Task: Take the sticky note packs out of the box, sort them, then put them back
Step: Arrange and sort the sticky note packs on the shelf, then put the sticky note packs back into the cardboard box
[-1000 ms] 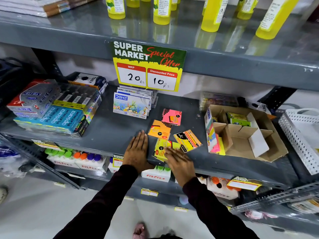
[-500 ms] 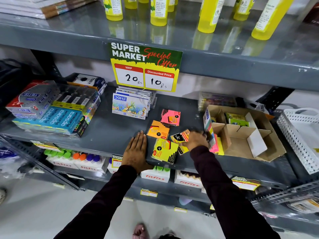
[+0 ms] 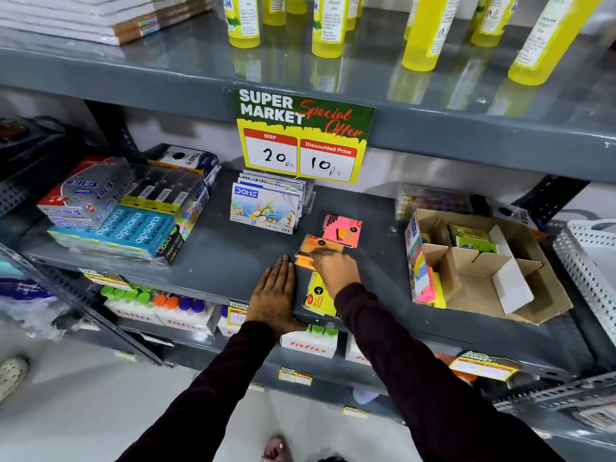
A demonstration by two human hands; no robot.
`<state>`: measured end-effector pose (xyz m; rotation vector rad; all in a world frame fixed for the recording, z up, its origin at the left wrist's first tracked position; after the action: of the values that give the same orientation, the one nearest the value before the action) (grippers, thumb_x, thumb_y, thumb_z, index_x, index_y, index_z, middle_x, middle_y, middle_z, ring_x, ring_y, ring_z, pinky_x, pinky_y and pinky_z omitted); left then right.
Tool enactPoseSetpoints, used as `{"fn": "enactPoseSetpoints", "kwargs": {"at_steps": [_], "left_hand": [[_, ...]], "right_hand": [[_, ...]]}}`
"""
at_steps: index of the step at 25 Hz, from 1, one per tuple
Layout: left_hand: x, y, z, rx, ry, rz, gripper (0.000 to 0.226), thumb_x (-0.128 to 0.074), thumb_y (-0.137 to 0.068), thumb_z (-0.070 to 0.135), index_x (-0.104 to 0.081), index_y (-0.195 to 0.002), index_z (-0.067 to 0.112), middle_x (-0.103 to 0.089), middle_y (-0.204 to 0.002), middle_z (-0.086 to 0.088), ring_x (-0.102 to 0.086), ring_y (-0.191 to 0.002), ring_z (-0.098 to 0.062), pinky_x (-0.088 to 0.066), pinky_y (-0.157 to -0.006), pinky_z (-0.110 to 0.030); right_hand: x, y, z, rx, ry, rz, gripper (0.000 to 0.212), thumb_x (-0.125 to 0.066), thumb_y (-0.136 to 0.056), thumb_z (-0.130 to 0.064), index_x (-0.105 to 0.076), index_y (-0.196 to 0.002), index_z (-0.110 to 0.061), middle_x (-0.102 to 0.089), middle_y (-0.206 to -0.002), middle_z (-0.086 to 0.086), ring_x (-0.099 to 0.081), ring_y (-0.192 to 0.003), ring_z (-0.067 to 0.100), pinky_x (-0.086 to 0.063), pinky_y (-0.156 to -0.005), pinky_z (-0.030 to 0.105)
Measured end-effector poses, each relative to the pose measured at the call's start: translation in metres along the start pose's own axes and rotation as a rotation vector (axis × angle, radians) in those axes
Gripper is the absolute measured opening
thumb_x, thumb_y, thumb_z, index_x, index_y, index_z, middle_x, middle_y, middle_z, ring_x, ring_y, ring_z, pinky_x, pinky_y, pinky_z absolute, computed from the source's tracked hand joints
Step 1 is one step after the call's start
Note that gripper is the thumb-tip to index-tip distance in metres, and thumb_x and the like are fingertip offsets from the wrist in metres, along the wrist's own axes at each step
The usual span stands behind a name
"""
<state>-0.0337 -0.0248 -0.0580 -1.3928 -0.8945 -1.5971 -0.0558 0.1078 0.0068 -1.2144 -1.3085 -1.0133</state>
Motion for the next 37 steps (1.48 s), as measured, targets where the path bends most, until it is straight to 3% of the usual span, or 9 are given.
{"fn": "enactPoseSetpoints", "kwargs": {"at_steps": [2,5,10,18,22,24,28,33,37], "left_hand": [[-0.001,0.0,0.0,-0.002,-0.009,0.013,0.125,-0.059,-0.053,0.073,-0.011,-0.141,-0.003,-0.013,-0.151,-0.021,-0.011,-0.14,-0.031,-0.006,-0.113,-0.043],[-0.001,0.001,0.001,-0.012,-0.009,0.036,0.125,-0.063,-0.057,0.071,-0.008,-0.141,-0.003,-0.01,-0.152,-0.021,-0.008,-0.141,-0.031,-0.006,-0.115,-0.042],[-0.001,0.001,0.002,-0.013,-0.01,0.048,0.125,-0.061,-0.057,0.073,-0.008,-0.141,-0.002,-0.01,-0.152,-0.021,-0.007,-0.141,-0.03,-0.007,-0.115,-0.042],[0.0,0.002,0.002,-0.003,0.012,0.034,0.129,-0.073,-0.05,0.066,-0.01,-0.141,-0.003,-0.014,-0.152,-0.022,-0.011,-0.14,-0.032,-0.01,-0.115,-0.043],[-0.002,0.002,0.002,-0.013,0.007,0.043,0.131,-0.074,-0.05,0.065,-0.009,-0.141,-0.002,-0.013,-0.152,-0.022,-0.013,-0.14,-0.033,-0.011,-0.114,-0.043],[-0.002,0.001,0.002,-0.02,0.001,0.05,0.131,-0.074,-0.05,0.065,-0.007,-0.141,-0.002,-0.011,-0.152,-0.022,-0.01,-0.14,-0.032,-0.008,-0.114,-0.042],[-0.003,0.001,0.002,-0.021,-0.001,0.055,0.131,-0.077,-0.048,0.063,-0.011,-0.14,-0.004,-0.016,-0.151,-0.023,-0.013,-0.139,-0.034,-0.007,-0.113,-0.042],[-0.004,0.001,0.001,-0.027,-0.008,0.053,0.131,-0.078,-0.047,0.062,-0.013,-0.14,-0.005,-0.019,-0.15,-0.024,-0.015,-0.139,-0.035,-0.015,-0.113,-0.047],[-0.003,0.001,0.001,-0.024,-0.007,0.038,0.13,-0.076,-0.051,0.063,-0.01,-0.141,-0.003,-0.015,-0.151,-0.023,-0.01,-0.14,-0.033,-0.011,-0.114,-0.045]], "right_hand": [[-0.003,0.007,0.004,-0.022,-0.093,-0.045,0.032,-0.05,-0.097,-0.031,-0.062,-0.12,-0.013,-0.063,-0.132,0.004,-0.061,-0.116,0.026,-0.052,-0.091,0.037],[0.01,0.025,0.018,-0.053,-0.218,-0.002,0.05,-0.054,-0.092,-0.045,-0.057,-0.128,-0.011,-0.059,-0.136,0.005,-0.061,-0.117,0.026,-0.052,-0.094,0.037],[0.001,0.058,0.031,-0.049,-0.097,-0.386,0.1,-0.077,-0.068,-0.054,-0.031,-0.145,-0.008,-0.037,-0.15,0.009,-0.04,-0.135,0.028,-0.035,-0.113,0.037],[0.039,0.079,0.036,-0.166,-0.142,-0.198,0.091,-0.076,-0.07,-0.049,-0.036,-0.141,-0.01,-0.045,-0.141,0.01,-0.047,-0.128,0.028,-0.042,-0.103,0.034],[0.092,0.106,0.086,-0.508,-0.257,0.201,0.075,-0.078,-0.068,-0.052,-0.054,-0.122,-0.006,-0.065,-0.116,0.018,-0.062,-0.109,0.032,-0.05,-0.088,0.035],[0.099,0.12,0.129,-0.744,-0.303,0.28,0.069,-0.076,-0.07,-0.052,-0.058,-0.113,-0.001,-0.068,-0.108,0.022,-0.063,-0.106,0.035,-0.05,-0.086,0.038],[0.086,0.132,0.197,-1.041,-0.357,0.181,0.065,-0.071,-0.077,-0.05,-0.06,-0.114,0.003,-0.065,-0.119,0.025,-0.059,-0.114,0.039,-0.048,-0.093,0.041],[0.039,0.116,0.209,-1.121,-0.425,0.084,0.073,-0.049,-0.088,-0.059,-0.052,-0.129,0.002,-0.052,-0.137,0.024,-0.045,-0.131,0.037,-0.037,-0.109,0.043],[0.023,0.11,0.203,-1.165,-0.341,0.087,0.065,-0.035,-0.097,-0.046,-0.046,-0.134,0.006,-0.041,-0.145,0.027,-0.036,-0.135,0.042,-0.031,-0.114,0.048]]}}
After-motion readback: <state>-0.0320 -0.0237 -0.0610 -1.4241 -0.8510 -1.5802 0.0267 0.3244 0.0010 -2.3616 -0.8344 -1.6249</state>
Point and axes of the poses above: each hand's wrist, its own y-axis away from the middle knuckle, its own x-axis out of the back of the hand, z = x × y, the point moved 3 cm from there along -y, towards the middle knuckle
